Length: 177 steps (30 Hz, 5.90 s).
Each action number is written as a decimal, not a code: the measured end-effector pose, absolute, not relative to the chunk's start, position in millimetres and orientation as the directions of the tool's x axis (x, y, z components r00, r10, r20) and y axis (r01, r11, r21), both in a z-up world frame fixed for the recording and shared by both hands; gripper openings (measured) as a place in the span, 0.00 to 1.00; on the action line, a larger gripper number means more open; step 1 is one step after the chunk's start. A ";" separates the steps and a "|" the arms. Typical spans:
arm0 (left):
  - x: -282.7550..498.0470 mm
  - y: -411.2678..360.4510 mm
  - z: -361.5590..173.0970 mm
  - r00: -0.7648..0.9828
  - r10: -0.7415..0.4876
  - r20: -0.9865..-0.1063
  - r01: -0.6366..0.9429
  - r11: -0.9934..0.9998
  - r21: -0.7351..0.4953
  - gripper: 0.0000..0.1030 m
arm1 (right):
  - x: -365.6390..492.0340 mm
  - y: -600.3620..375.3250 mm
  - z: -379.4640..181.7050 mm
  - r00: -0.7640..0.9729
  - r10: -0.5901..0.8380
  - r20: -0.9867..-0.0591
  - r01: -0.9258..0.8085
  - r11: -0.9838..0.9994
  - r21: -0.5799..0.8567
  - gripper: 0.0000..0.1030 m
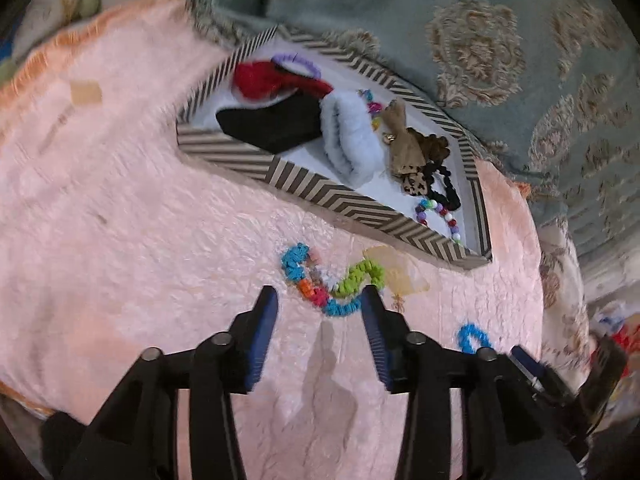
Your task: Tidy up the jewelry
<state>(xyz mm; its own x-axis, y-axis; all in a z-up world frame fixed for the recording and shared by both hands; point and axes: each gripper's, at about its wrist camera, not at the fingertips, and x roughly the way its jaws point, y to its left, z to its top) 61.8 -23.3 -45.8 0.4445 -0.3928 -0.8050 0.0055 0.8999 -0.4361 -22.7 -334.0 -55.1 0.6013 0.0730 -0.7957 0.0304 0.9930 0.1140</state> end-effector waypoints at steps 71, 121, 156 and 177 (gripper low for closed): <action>94.7 -33.7 66.4 0.664 -0.158 -0.731 0.143 0.986 -0.083 0.00 | 18.8 -253.4 52.0 0.727 0.223 -0.649 -0.224 0.971 0.083 0.10; 293.4 -85.9 -38.5 0.521 -0.169 -0.836 0.117 0.985 -0.126 0.00 | 153.1 -233.3 -54.6 0.607 0.293 -0.739 -0.214 0.956 0.203 0.30; 106.4 -48.0 24.8 0.681 -0.084 -0.728 0.120 0.993 -0.002 0.15 | 78.7 -218.9 11.1 0.753 0.127 -0.646 -0.080 0.992 0.102 0.66; 47.0 -41.0 55.5 0.749 -0.033 -0.662 0.053 0.999 0.011 0.15 | 30.2 -218.0 46.5 0.791 0.086 -0.606 -0.044 0.995 0.085 0.68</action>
